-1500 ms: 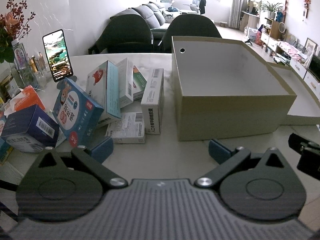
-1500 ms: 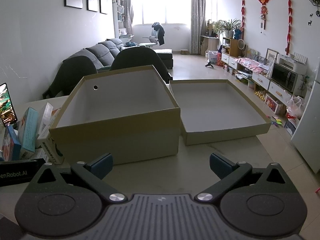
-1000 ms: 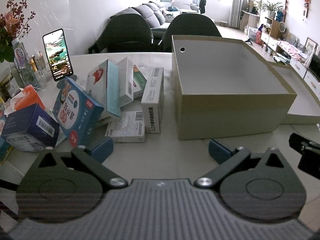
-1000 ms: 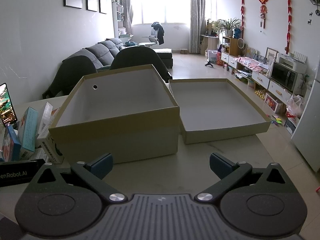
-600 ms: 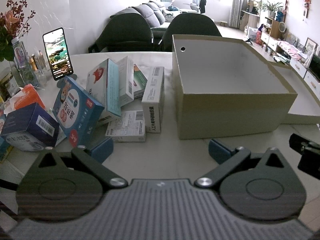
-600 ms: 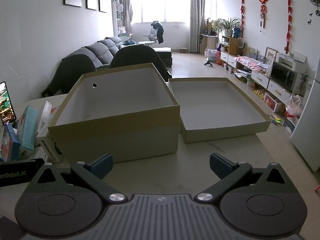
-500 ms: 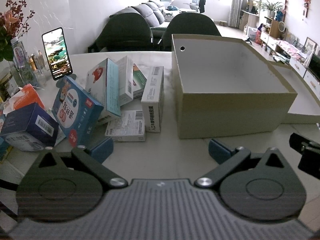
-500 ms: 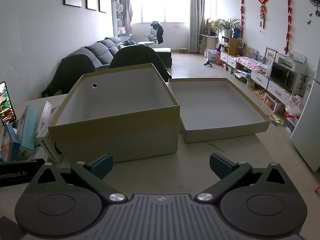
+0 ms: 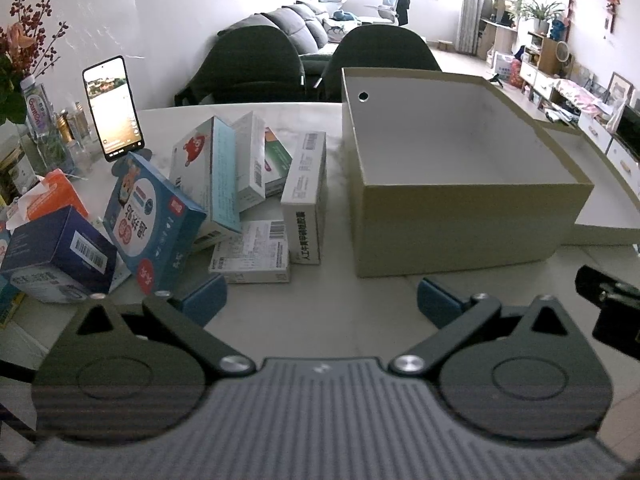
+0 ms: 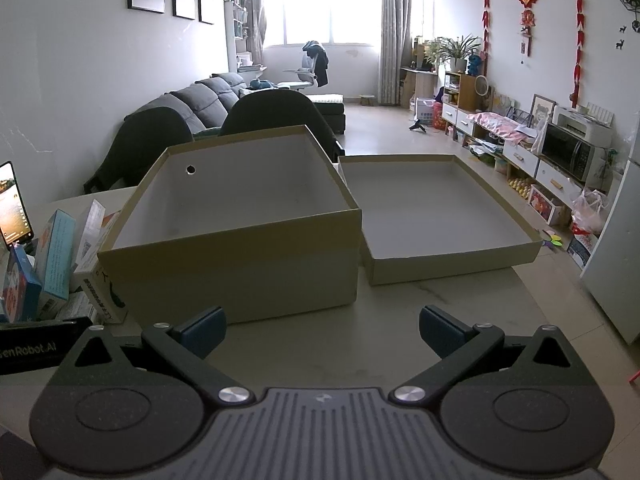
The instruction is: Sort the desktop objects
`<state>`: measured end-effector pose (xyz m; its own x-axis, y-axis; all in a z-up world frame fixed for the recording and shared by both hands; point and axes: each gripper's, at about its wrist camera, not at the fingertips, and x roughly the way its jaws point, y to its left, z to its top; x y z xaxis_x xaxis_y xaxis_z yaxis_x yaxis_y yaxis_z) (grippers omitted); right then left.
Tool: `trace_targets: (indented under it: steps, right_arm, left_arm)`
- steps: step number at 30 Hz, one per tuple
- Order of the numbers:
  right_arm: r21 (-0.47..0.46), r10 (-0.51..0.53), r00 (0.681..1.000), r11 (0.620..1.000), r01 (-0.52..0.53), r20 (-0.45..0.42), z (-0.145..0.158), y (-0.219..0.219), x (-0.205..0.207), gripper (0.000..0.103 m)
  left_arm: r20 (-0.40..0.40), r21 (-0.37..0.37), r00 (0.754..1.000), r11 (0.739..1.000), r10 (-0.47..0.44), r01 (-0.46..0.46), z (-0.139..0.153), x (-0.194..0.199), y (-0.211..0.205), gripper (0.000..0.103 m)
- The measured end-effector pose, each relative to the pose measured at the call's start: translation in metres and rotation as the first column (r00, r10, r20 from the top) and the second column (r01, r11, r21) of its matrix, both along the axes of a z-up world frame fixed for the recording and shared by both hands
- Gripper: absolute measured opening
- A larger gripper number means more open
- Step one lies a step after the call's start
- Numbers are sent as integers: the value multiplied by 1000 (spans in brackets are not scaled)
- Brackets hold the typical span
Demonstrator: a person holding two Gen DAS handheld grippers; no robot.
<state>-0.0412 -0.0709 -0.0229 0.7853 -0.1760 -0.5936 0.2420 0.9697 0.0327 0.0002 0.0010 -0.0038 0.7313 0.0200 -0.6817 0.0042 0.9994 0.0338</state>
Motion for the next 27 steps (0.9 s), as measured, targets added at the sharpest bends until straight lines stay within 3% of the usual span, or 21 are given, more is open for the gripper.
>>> trace_targets:
  steps: [27]
  right_arm:
    - [6, 16, 1000, 1000, -16, -6, -1, 2, 4, 103]
  left_arm:
    - [-1, 10, 1000, 1000, -17, 17, 0, 2, -5, 103]
